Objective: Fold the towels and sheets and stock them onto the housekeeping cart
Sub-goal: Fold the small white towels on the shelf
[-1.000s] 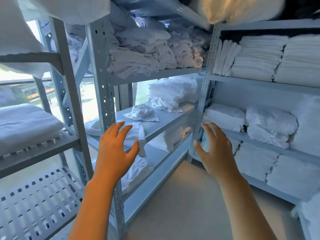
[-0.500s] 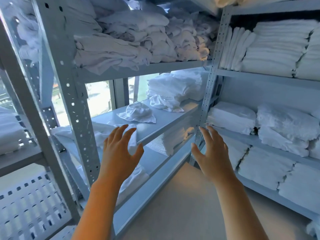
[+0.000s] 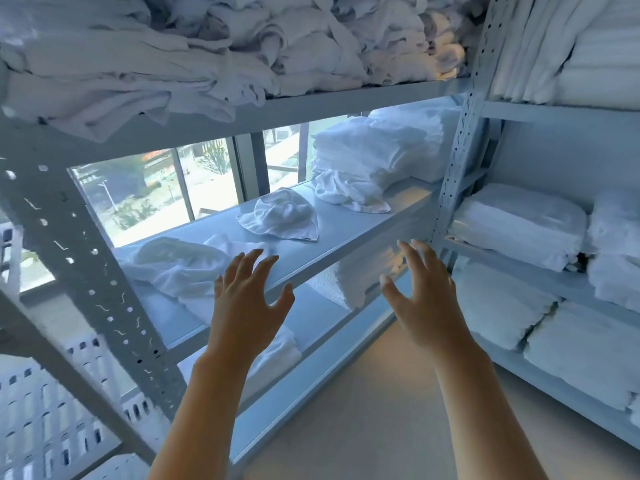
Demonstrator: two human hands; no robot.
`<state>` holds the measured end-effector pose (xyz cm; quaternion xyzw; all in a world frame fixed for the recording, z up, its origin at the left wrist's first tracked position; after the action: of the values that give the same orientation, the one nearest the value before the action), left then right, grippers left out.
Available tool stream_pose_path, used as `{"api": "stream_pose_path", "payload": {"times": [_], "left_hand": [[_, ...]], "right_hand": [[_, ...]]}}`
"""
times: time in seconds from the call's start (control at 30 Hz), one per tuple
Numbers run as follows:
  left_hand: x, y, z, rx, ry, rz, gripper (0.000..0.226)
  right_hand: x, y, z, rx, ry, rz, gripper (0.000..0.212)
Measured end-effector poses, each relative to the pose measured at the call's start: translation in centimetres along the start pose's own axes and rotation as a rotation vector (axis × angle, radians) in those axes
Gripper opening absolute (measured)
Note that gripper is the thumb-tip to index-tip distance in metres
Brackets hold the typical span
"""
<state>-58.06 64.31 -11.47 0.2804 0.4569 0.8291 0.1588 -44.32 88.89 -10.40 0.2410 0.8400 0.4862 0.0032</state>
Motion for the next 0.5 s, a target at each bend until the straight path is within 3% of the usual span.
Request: {"api": "stream_pose_path", "payload": {"times": [0.5], "left_hand": [[12.7, -6.2, -6.8, -0.008, 0.108, 0.023, 0.056]], "right_hand": [[16.7, -7.1, 2.4, 0.042, 0.073, -0.150, 0.064]]}}
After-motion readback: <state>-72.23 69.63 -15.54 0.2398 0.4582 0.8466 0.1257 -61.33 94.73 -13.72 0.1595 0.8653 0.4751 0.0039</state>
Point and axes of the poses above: each hand's wrist, its own x-axis towards the middle knuckle, its own y-axis out of the back of the hand, z = x × y, the point moved 3 cm from there along x, towards the middle knuckle, and after that the axes turned 12 degrees about -z, right-handed, at the moved point
